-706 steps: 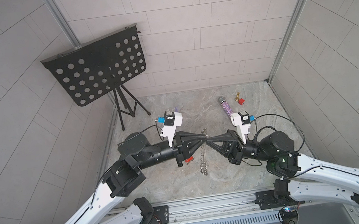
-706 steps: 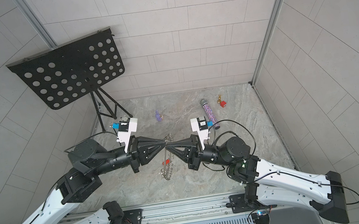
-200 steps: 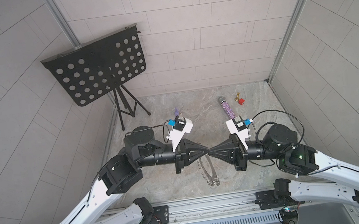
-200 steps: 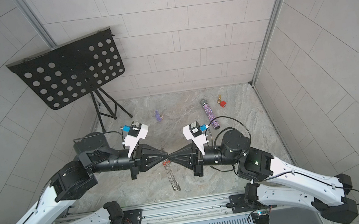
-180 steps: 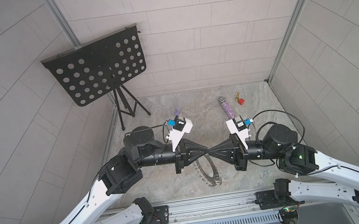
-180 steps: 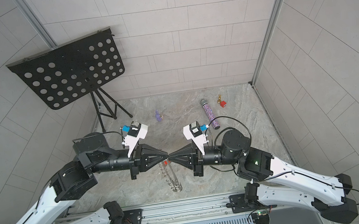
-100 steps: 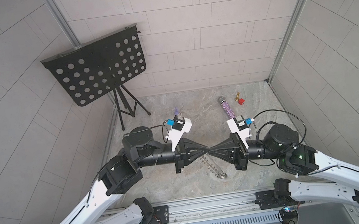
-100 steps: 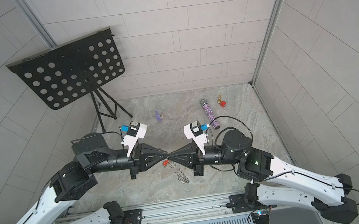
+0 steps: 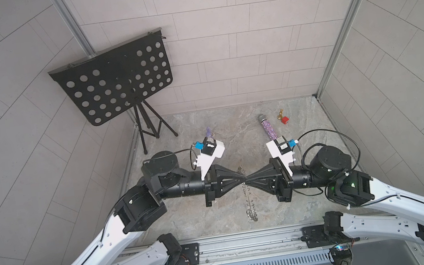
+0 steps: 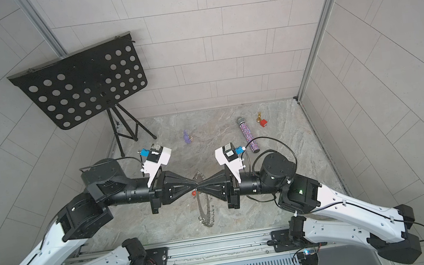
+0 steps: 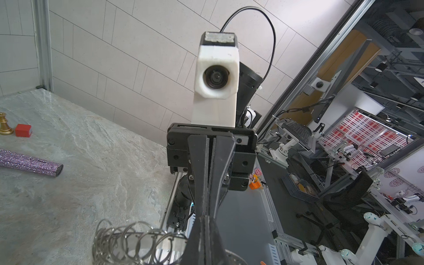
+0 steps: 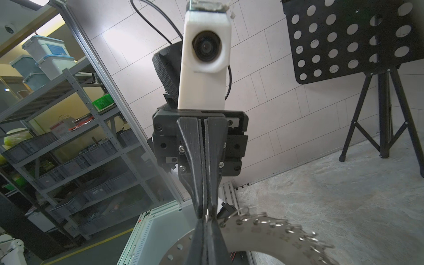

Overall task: Attach keys to a key ring
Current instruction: Adjust the keyring.

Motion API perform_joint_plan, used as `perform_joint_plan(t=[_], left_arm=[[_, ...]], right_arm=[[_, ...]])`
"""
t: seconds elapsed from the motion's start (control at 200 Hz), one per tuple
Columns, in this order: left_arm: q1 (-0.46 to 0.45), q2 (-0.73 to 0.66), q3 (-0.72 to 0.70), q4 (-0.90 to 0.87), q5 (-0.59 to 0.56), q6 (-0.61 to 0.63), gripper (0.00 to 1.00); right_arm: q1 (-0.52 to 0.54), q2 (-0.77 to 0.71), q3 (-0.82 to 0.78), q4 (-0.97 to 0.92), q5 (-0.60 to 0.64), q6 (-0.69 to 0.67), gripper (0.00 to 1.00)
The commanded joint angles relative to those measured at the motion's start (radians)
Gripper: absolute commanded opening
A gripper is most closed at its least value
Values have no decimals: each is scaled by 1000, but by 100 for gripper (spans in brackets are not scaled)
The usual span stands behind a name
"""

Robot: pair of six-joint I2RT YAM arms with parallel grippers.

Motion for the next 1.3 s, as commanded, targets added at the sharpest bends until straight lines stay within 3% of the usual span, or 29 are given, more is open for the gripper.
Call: perform_joint_plan(t=[0.0,0.145,0.315,0.41,0.635,0.805,1.086,1.296], left_arm=[[-5,16,-17,57,6,-10,0],[-5,12,-14,48,-21,-6,4],[-4,-13,-8,37,-77,-1,32],[-4,-39,-5,32,-127,2,39],[-4,-97,-18,10,-178,21,34],[-4,-128,-46,44,-123,-4,31],[-5,-56,-50,54,-33,-14,32],[-6,-51,-53,55,-36,-3,29]], right_arm=[[10,23,19,59,-29,6,0],[10,5,-7,91,1,7,0],[8,-37,-29,110,39,-7,0],[8,-49,-27,113,40,-7,0],[8,-64,-14,95,40,-11,0],[8,-55,-11,94,41,-7,0],[8,-32,-8,119,42,13,0],[8,-29,-8,122,44,14,0]])
